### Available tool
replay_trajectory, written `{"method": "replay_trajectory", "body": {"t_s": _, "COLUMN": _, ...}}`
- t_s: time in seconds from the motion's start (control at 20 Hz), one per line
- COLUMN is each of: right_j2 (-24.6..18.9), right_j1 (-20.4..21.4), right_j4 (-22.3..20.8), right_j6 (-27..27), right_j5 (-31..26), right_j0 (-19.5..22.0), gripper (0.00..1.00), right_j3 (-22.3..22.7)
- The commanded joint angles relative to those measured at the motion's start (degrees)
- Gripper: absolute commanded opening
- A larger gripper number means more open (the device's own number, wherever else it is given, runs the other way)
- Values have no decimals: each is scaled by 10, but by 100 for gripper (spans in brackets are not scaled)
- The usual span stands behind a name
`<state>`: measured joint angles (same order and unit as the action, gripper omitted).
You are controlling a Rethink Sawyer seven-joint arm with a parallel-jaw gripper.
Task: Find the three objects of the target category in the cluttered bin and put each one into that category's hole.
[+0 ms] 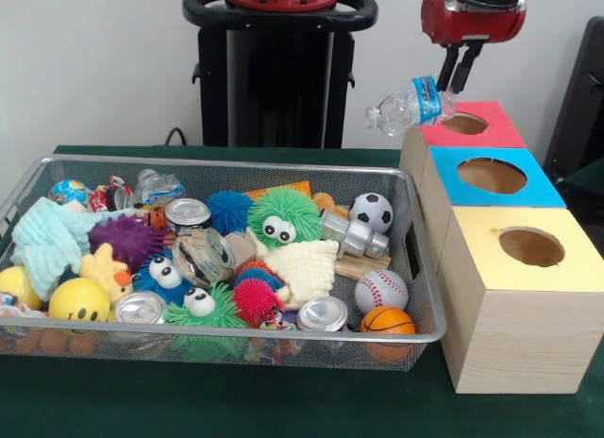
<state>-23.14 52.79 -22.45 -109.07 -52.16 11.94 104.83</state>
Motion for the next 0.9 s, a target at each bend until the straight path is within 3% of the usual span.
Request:
{"method": "replay_trajectory", "body": {"t_s": 0.05, "right_j2": 52, "right_j1": -16, "right_j4": 14, "right_j6": -113, "right_j5": -20, "right_j0": -10, "gripper": 0, "right_j3": -19}}
{"method": "replay_trajectory", "body": {"t_s": 0.4, "right_j2": 82, "right_j1": -38, "right_j4": 9, "right_j6": -137, "right_j5": -31, "right_j0": -45, "gripper": 0, "right_j3": -51}}
{"method": "replay_trajectory", "body": {"t_s": 0.9, "right_j2": 141, "right_j1": -101, "right_j4": 14, "right_j6": -188, "right_j5": -58, "right_j0": -123, "gripper": 0, "right_j3": -132}}
